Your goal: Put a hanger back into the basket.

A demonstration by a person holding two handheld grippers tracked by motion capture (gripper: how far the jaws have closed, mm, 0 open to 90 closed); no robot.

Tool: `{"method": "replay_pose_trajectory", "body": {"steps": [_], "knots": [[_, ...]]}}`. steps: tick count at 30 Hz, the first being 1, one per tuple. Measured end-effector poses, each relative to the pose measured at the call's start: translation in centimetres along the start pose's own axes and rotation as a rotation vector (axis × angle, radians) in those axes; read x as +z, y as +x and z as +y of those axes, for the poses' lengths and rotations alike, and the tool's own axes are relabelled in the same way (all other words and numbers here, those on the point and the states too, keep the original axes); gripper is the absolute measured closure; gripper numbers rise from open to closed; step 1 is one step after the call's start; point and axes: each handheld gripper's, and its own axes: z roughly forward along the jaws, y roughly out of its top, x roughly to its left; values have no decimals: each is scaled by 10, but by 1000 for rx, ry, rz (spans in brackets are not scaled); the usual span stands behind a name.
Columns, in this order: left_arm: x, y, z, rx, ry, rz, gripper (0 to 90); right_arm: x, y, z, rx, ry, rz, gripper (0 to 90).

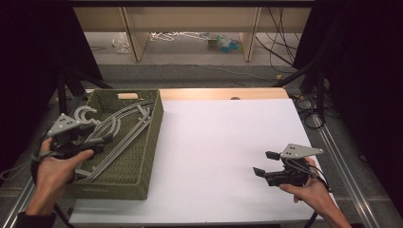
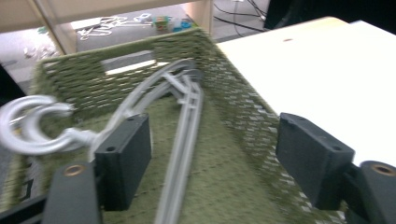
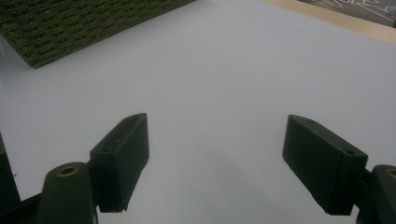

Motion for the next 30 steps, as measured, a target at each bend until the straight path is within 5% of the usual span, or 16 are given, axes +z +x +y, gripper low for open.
{"method": "replay_pose_trajectory", "body": {"steps": [2, 8, 13, 23, 30], "knots": [[-1, -15, 0, 18, -1, -20, 224, 0, 0, 0, -3, -7, -2, 233], [4, -66, -1, -34, -40, -151, 210, 0, 0, -1, 6, -15, 0, 225], [15, -102, -1, 49, -54, -201, 212, 0, -1, 0, 16, -29, 0, 223], [46, -130, -25, 23, -53, -271, 201, -1, -1, -1, 39, -49, 6, 209], [54, -144, -37, 55, -70, -290, 192, -1, -1, -3, 21, -57, 31, 176]]}}
